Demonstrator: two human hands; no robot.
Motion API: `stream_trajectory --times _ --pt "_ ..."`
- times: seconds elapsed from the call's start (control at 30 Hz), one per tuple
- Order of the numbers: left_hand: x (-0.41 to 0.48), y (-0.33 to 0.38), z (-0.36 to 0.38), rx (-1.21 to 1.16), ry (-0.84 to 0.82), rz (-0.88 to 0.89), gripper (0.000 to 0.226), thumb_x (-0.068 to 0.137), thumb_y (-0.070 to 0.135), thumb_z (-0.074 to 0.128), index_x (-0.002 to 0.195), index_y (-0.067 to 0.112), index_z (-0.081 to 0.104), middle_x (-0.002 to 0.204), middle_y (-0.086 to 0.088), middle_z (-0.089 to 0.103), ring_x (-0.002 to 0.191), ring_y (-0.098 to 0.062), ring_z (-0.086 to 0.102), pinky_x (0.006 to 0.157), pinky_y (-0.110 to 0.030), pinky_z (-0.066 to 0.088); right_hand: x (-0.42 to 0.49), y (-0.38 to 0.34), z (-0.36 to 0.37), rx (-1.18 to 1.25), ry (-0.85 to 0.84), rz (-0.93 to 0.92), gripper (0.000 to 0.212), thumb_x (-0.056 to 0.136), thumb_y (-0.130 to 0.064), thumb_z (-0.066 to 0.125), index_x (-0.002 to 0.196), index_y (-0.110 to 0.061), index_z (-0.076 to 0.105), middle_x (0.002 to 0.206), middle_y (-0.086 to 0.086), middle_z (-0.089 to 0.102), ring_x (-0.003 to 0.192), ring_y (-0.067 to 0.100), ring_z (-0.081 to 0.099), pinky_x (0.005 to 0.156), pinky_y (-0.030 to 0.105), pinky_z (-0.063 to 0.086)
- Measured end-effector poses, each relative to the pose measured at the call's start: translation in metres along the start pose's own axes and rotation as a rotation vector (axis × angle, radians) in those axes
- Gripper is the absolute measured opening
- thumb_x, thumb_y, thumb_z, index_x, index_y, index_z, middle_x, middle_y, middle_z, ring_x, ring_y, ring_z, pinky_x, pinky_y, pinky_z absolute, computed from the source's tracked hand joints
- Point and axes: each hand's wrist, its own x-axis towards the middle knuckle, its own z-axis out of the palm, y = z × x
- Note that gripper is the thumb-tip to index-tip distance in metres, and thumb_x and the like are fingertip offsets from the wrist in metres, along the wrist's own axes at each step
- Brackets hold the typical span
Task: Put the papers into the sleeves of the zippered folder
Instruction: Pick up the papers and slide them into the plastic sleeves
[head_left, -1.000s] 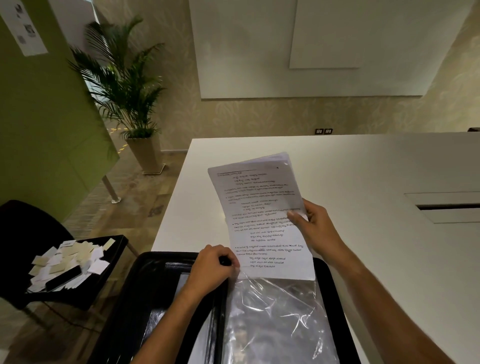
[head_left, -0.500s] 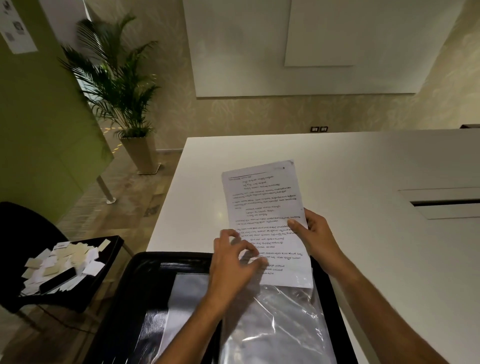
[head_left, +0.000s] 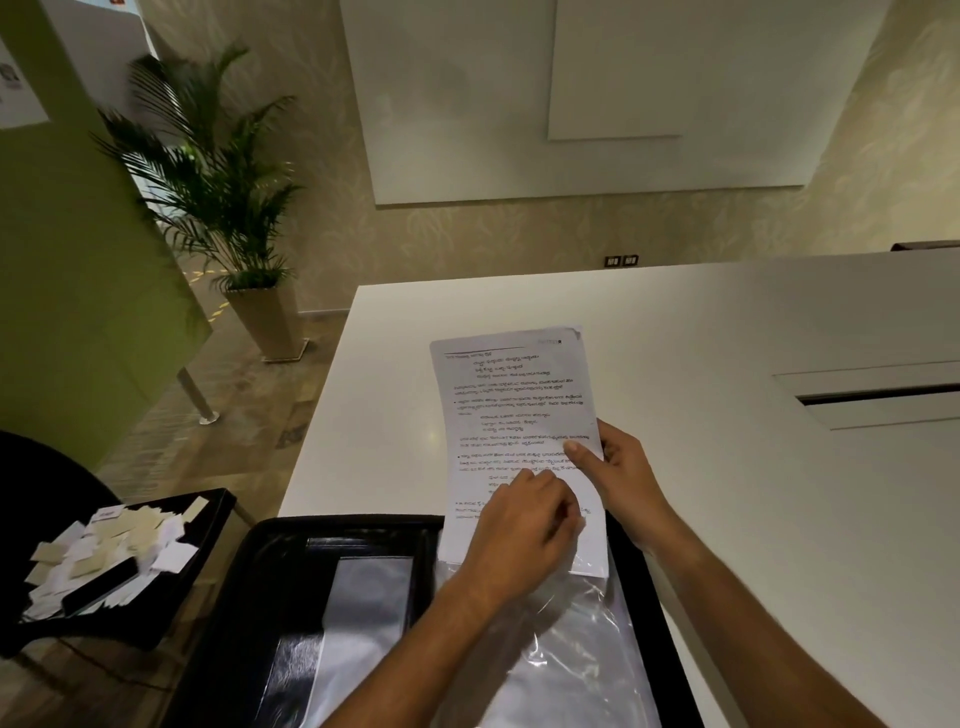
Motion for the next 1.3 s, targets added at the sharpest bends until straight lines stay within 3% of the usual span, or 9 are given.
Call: stream_trajectory --times 0.13,0.33,0.57,0.7,0.87,1.0,1.07,1.17,1.3 --pt "0.0 0.004 -0.005 -0.043 -0.017 -0.027 0.017 0.108 0.039 0.058 0.1 0.024 0.059 0.094 0.01 0.065 0.087 -0.012 0.054 0.077 -0.039 0.052 0.001 -0.001 0.001 0.013 -0.009 -0.009 0.027 0.11 -0.016 0.069 0.133 -0.027 0.077 0.125 0.001 0.084 0.113 0.022 0.082 0.088 0.026 0.065" --pt "-0.001 0.002 -0.006 0.043 -0.12 0.051 0.022 0.093 0.048 0.079 0.101 0.028 0.073 0.098 0.01 0.073 0.092 -0.013 0.063 0.082 -0.037 0.054 0.002 -0.002 0.001 -0.017 0.007 -0.016 0.026 0.11 -0.02 0.069 0.13 -0.034 0.078 0.125 -0.004 0.084 0.112 0.018 0.082 0.085 0.023 0.065" --pt "0.002 0.001 -0.001 0.054 -0.012 0.1 0.017 0.104 0.038 0.066 0.095 0.024 0.071 0.097 0.01 0.069 0.089 -0.014 0.058 0.076 -0.041 0.053 0.003 -0.001 0.0 -0.038 -0.023 -0.004 0.027 0.11 -0.019 0.068 0.134 -0.03 0.077 0.126 -0.005 0.084 0.115 0.016 0.08 0.09 0.022 0.064" --pt "0.005 0.002 -0.002 0.071 0.083 0.099 0.015 0.106 0.032 0.061 0.098 0.021 0.064 0.097 0.008 0.067 0.086 -0.015 0.056 0.073 -0.038 0.05 0.0 0.005 0.001 -0.017 -0.056 0.035 0.028 0.109 -0.022 0.07 0.136 -0.027 0.076 0.129 -0.002 0.083 0.119 0.018 0.079 0.098 0.03 0.065" --pt "0.012 0.003 -0.006 0.09 0.056 0.11 0.003 0.103 0.021 0.065 0.101 0.021 0.063 0.093 0.006 0.074 0.078 -0.016 0.065 0.07 -0.032 0.051 0.001 0.007 0.001 0.001 -0.122 0.124 0.031 0.096 -0.016 0.074 0.122 -0.029 0.084 0.122 0.0 0.085 0.114 0.02 0.082 0.09 0.028 0.067" --pt "0.013 0.001 -0.002 0.102 0.043 0.109 0.01 0.104 0.03 0.067 0.106 0.021 0.066 0.1 0.003 0.077 0.084 -0.017 0.069 0.073 -0.03 0.051 0.002 0.005 -0.009 -0.062 -0.213 0.272 0.034 0.083 -0.015 0.073 0.11 -0.028 0.088 0.117 -0.001 0.086 0.109 0.018 0.083 0.086 0.026 0.067" --pt "0.012 -0.005 -0.005 0.04 -0.033 0.081 0.02 0.1 0.041 0.071 0.108 0.024 0.064 0.1 0.006 0.077 0.087 -0.016 0.069 0.074 -0.03 0.051 0.002 0.004 -0.016 -0.104 -0.279 0.335 0.034 0.077 -0.014 0.078 0.107 -0.026 0.089 0.114 0.001 0.087 0.105 0.019 0.084 0.08 0.022 0.065" --pt "0.01 -0.033 -0.021 0.051 -0.267 -0.019 0.035 0.091 0.06 0.076 0.11 0.033 0.064 0.104 0.012 0.078 0.092 -0.01 0.068 0.081 -0.031 0.048 -0.001 0.007 -0.024 -0.195 -0.341 0.399 0.04 0.085 0.003 0.076 0.117 -0.019 0.086 0.119 0.004 0.086 0.107 0.026 0.084 0.085 0.031 0.067" --pt "0.001 -0.076 -0.039 0.23 -0.456 -0.125 0.022 0.088 0.057 0.078 0.092 0.038 0.067 0.098 0.018 0.071 0.099 -0.01 0.061 0.085 -0.034 0.034 -0.006 0.008 -0.036 -0.318 -0.41 0.462 0.038 0.089 0.007 0.081 0.124 -0.008 0.081 0.12 0.005 0.086 0.109 0.027 0.083 0.091 0.038 0.066"
